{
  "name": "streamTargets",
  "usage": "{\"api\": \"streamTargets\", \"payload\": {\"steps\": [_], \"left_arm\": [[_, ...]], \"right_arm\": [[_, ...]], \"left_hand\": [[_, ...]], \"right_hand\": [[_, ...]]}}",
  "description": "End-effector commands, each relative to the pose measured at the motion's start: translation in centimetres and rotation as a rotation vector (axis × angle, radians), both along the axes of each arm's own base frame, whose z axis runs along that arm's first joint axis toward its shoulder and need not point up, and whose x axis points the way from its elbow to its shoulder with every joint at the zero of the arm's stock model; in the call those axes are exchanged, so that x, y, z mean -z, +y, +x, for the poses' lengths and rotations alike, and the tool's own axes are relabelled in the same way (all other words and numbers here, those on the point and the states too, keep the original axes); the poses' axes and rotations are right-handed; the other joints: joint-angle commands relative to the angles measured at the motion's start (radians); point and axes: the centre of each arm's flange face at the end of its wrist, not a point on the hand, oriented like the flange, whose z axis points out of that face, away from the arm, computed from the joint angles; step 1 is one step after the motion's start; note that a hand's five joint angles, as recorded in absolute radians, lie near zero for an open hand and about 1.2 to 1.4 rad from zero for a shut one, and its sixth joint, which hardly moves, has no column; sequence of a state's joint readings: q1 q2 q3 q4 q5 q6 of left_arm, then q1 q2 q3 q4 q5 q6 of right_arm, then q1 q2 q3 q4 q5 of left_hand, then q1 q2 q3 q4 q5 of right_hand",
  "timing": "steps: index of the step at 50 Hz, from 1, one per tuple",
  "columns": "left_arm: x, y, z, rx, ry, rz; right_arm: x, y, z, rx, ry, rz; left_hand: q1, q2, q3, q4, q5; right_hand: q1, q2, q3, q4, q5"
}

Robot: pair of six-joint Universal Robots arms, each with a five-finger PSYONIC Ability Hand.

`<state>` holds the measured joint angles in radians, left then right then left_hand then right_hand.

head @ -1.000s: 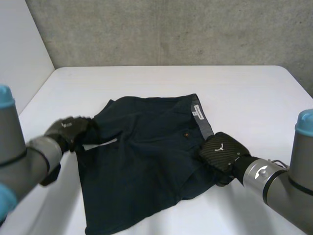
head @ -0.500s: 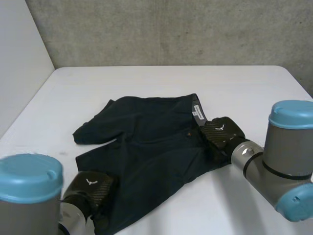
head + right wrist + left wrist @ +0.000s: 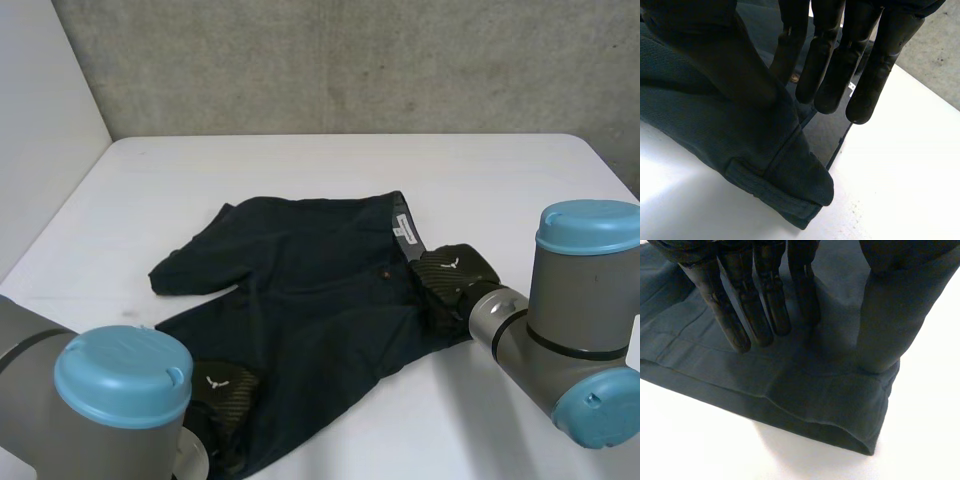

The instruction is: Fold the shorts.

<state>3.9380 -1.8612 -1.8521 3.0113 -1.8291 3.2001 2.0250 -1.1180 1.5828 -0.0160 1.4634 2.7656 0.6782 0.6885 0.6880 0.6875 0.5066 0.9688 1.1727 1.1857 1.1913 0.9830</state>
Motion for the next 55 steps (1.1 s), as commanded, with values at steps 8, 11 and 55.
{"api": "streamTargets", "payload": {"steps": [8,11,55], "left_arm": [[0.6,0.8,-0.1,0.012,-0.033,0.003],[0.9,1.0,0.0,0.014,-0.046,0.014],[-5.5,-11.3,0.3,-0.062,-0.111,-0.304]], "right_arm": [[-0.2,-0.1,-0.1,0.003,-0.001,-0.006],[-0.2,0.0,0.0,0.000,0.000,-0.006],[-1.8,1.2,-0.3,-0.099,0.132,0.047]], "left_hand": [[0.061,0.051,0.051,0.052,0.058],[0.040,0.030,0.031,0.031,0.037],[0.718,0.708,0.708,0.709,0.715]], "right_hand": [[0.427,0.224,0.211,0.205,0.239],[0.427,0.224,0.211,0.205,0.239],[-0.341,-0.544,-0.557,-0.563,-0.529]]}}
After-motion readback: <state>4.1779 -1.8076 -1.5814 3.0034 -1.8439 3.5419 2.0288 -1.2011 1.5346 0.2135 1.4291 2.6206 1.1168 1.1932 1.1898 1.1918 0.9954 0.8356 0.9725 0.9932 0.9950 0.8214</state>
